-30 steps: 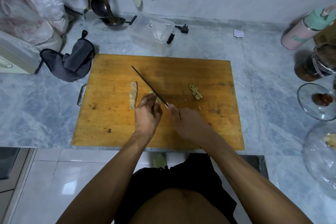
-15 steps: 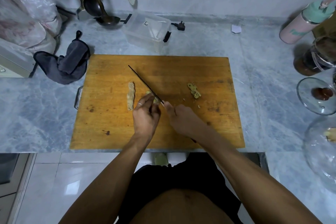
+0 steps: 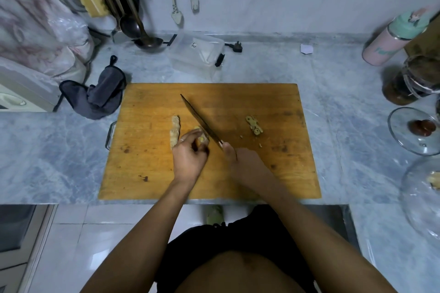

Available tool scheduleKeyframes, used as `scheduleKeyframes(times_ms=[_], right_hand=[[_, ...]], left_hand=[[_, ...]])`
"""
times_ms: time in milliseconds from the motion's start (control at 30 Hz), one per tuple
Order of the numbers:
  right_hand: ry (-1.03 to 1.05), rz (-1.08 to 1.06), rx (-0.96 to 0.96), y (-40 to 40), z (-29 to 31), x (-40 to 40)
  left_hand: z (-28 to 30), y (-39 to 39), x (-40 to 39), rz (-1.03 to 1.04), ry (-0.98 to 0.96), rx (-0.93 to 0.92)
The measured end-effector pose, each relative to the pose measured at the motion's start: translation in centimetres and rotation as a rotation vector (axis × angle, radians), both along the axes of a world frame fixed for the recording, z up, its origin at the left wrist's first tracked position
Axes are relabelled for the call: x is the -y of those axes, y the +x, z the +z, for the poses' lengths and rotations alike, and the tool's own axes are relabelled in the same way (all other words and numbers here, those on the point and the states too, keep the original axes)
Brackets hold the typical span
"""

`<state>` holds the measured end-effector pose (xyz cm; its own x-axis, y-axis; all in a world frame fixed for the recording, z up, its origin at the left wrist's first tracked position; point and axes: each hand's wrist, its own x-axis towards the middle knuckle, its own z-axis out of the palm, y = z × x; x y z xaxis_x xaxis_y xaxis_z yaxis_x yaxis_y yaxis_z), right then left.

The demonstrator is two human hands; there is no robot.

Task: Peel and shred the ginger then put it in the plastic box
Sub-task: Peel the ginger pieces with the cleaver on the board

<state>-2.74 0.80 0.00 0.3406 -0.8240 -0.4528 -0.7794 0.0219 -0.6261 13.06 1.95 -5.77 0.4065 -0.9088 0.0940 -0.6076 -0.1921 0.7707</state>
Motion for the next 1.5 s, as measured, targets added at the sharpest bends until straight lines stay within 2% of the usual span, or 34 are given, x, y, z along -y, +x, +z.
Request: scheduleKeyframes(times_ms=[133,267,400,467,700,834,901,967,1101,1234,1301,1367,1501], right_hand=[[-0.033,0.007,-0.007,-2.3,0.0,-0.8],[-0.108,-0.077,-0.027,-5.1,0.0,-1.0],[-0.221,-0.023,-0.202,-7.6,1.3,-1.5],[-0.322,0.030,-0.318,-8.5,1.6,-1.7],[-0.445,0.183,-0.443,-10.1,1.8,-3.5],[-0.557,0.168,-0.386,-11.1,1.1,-4.4],[-0.588,0.145,-0.355,-11.7,0.9,-4.5],[-0.579,0.123,-0.349,-12.1,0.9,-4.5],[-0.494,0.014,-0.355,-12.5,0.9,-4.1],[-0.345,-0.218,-0.290,-13.0,0.8,-3.4],[-0.297,-0.362,-0.206,-13.1,1.0,-3.0],[-0.267,-0.468,-0.107,-13.3,1.0,-2.4],[-0.242,-0.551,0.080,-13.7,1.0,-1.6]], left_hand=[[0.3,0.8,-0.7,-0.032,0.035,-0.024],[0.9,1.3,-1.1,-0.037,0.021,-0.040],[3.0,0.9,-0.7,-0.040,-0.188,0.021],[4.0,0.3,0.5,-0.152,-0.214,0.111],[7.1,-3.5,6.9,-0.783,0.248,0.308],[7.7,-4.5,9.4,-0.915,0.426,0.204],[7.5,-4.8,9.9,-0.891,0.413,0.132],[7.2,-5.4,10.2,-0.817,0.298,0.099],[7.1,-5.8,9.5,-0.536,0.006,-0.006],[6.8,-4.6,7.1,-0.279,-0.212,-0.090],[5.7,-4.2,5.8,-0.198,-0.179,-0.084],[4.1,-4.5,5.0,-0.206,-0.014,-0.111],[2.3,-6.2,5.5,-0.262,0.169,-0.108]])
